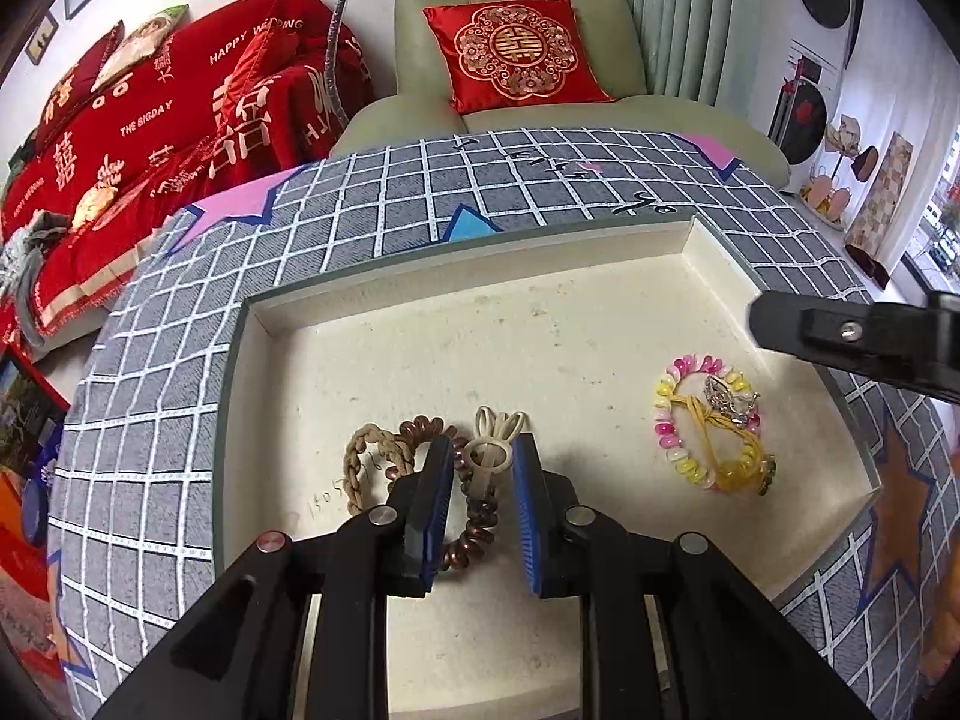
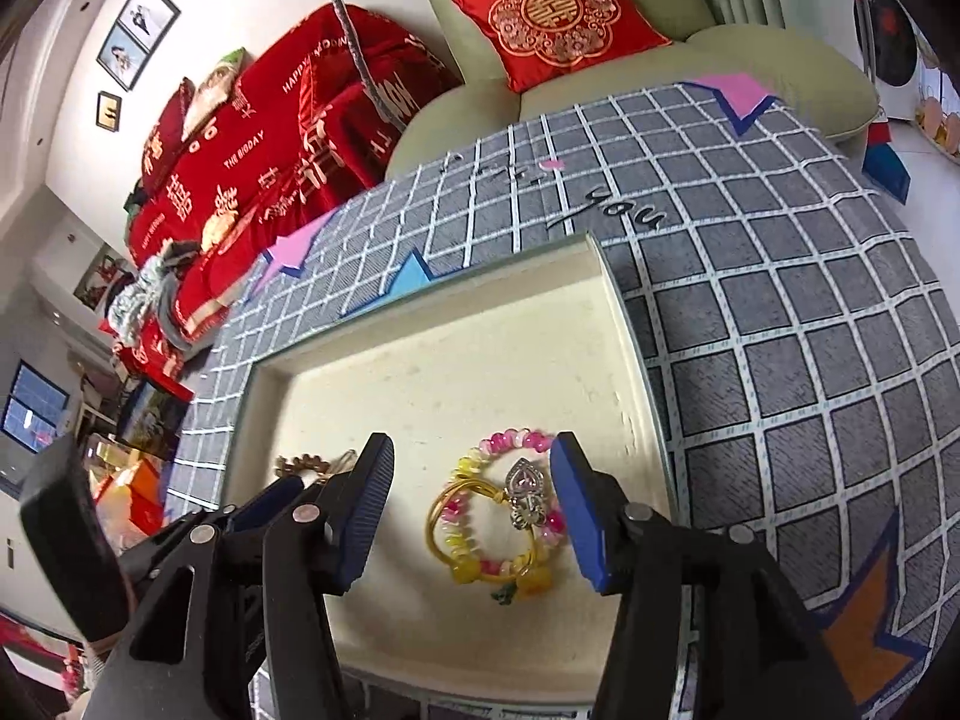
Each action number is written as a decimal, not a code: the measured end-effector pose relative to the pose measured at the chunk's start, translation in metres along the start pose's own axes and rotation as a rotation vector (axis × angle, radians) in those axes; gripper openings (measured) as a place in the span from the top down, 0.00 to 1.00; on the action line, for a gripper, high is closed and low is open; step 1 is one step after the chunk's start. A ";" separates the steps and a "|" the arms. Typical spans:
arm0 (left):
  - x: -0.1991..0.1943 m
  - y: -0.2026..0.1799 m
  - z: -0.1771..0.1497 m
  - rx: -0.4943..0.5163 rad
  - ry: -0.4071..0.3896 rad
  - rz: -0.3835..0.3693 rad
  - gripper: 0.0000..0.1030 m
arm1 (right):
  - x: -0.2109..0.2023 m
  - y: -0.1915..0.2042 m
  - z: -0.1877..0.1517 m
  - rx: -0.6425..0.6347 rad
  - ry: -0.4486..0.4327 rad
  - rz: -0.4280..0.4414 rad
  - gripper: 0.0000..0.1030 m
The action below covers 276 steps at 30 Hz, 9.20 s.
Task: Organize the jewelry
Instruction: 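Carry both items into the tray and open both tools to release them, then withdraw both tools from the tray toward the remaining jewelry, then grasp the silver barrette with the left tool while the right tool grasps the green bangle, then carry barrette and bangle into the tray and open both tools to release them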
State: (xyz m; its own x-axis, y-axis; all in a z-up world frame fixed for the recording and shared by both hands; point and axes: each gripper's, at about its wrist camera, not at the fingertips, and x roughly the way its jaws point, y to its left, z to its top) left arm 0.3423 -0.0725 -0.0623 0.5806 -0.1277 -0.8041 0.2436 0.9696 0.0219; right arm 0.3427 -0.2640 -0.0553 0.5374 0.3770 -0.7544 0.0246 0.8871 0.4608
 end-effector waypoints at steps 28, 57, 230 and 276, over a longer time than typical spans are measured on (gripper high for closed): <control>-0.119 0.017 -0.054 -0.035 -0.117 -0.011 0.00 | -0.099 0.006 -0.058 0.020 -0.083 0.113 0.00; -0.164 0.029 -0.187 -0.038 -0.044 0.003 0.00 | -0.143 0.013 -0.165 -0.047 -0.019 -0.039 0.00; -0.070 0.036 -0.018 -0.059 -0.063 -0.051 0.73 | -0.066 0.062 -0.029 -0.263 -0.027 -0.241 0.93; -0.014 0.013 -0.013 -0.006 0.000 0.000 0.70 | -0.016 0.022 -0.020 -0.121 0.035 -0.169 0.61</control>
State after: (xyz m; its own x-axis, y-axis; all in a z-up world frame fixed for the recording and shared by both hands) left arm 0.3268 -0.0555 -0.0584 0.5804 -0.1272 -0.8043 0.2390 0.9708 0.0189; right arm 0.3181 -0.2456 -0.0425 0.5046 0.2274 -0.8329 0.0090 0.9632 0.2685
